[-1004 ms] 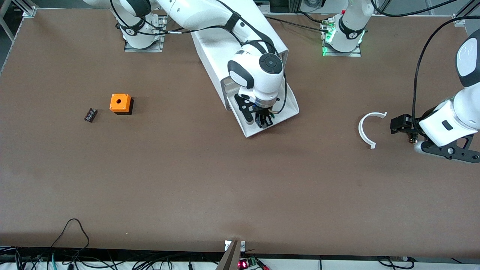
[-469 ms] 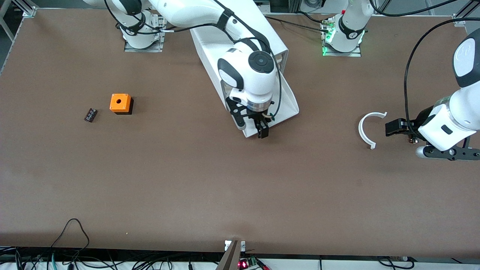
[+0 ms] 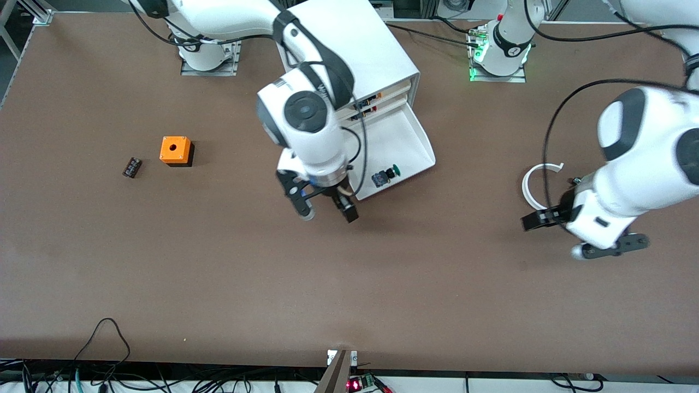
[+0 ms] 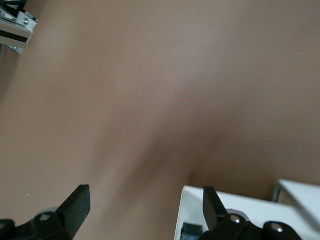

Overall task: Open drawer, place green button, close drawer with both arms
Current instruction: 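Withdraw the right gripper while the left gripper moves to the drawer front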

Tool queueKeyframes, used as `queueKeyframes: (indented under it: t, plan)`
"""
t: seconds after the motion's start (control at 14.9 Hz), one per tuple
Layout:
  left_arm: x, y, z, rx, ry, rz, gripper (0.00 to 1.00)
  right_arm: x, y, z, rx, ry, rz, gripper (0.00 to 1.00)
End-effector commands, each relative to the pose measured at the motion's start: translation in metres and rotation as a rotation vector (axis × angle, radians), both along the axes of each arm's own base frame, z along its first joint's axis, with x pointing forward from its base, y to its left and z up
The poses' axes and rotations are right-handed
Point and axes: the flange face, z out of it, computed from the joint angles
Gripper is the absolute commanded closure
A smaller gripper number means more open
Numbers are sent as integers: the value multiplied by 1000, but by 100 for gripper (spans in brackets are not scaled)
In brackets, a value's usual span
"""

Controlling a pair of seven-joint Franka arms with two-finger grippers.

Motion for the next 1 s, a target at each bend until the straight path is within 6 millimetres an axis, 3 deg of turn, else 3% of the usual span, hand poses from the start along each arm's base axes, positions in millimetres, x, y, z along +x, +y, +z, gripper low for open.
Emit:
queueKeyframes:
  t: [0.0, 0.33, 0.6, 0.8, 0.94]
  plan:
    - [-11, -43, -33, -8, -6, 73, 0, 22, -46, 22, 24, 20, 149, 0]
    - [-47, -113, -110, -2, 33, 64, 0, 56, -138, 31, -24, 42, 435, 0]
    - [-79, -164, -161, -18, 21, 98, 0, 75, -221, 30, -33, 45, 547, 0]
    - [-103, -204, -183, -19, 26, 62, 0, 79, -273, 27, -35, 50, 647, 0]
    - [-111, -214, -191, -13, 39, 64, 0, 79, -300, 27, -36, 50, 690, 0]
